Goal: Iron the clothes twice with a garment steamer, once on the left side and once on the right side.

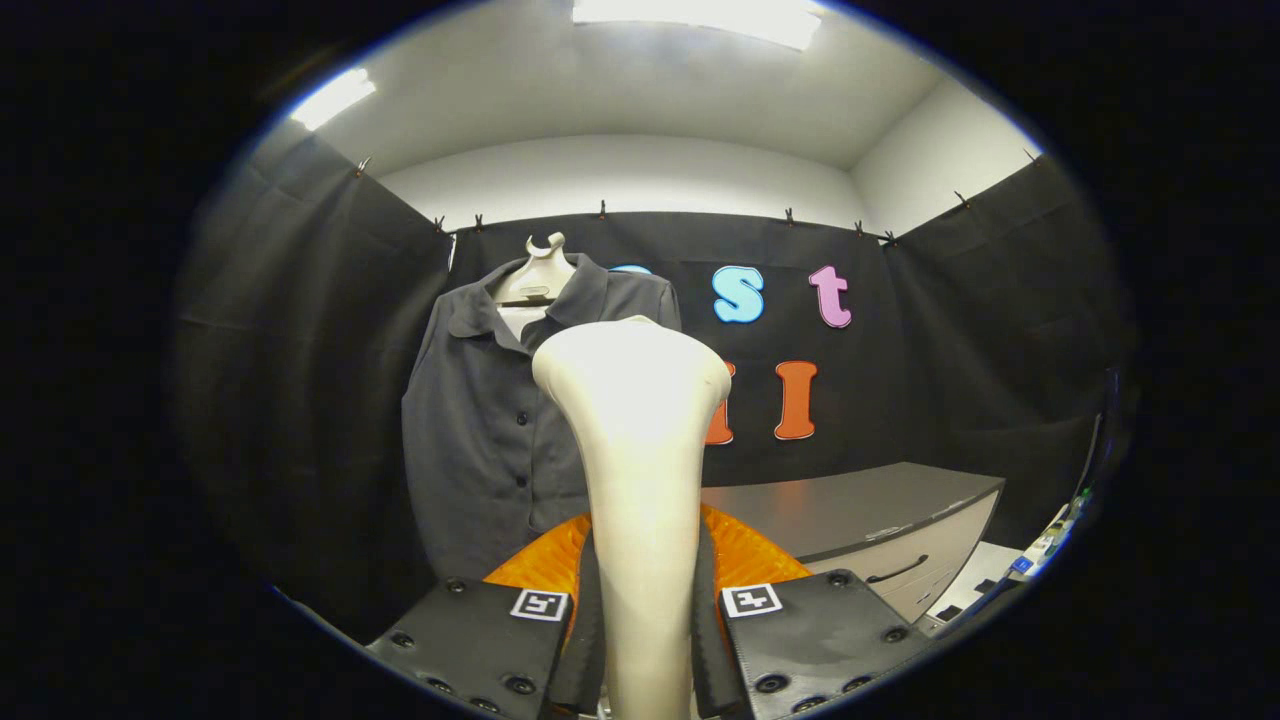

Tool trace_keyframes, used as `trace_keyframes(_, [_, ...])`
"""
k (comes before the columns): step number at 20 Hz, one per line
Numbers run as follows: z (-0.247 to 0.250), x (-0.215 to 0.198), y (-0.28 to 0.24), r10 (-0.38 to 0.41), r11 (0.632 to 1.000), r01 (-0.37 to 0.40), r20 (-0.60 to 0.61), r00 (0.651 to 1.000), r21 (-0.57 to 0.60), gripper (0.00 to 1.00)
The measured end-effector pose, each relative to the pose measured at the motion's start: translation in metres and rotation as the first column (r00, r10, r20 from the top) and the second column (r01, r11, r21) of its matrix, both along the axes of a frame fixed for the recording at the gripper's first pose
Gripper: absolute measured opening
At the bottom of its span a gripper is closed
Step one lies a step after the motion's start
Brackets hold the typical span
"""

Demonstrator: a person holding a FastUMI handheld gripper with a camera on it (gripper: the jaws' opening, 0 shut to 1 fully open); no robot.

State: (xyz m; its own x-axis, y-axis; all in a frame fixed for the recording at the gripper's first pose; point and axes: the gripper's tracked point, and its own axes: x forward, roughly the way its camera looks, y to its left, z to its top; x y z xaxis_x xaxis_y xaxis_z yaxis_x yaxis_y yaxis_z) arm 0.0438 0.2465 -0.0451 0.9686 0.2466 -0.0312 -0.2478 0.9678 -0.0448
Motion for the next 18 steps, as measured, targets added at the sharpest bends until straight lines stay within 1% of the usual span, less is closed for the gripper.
trace_keyframes(4, [-0.01,0.007,0.002,0.0,1.0,0.0,-0.016,1.0,-0.007,0.42])
trace_keyframes(10, [-0.008,0.006,0.01,0.014,1.0,-0.014,-0.002,1.0,-0.019,0.42])
trace_keyframes(18, [-0.015,0.007,0.014,0.028,1.0,-0.028,-0.024,0.999,-0.004,0.42])
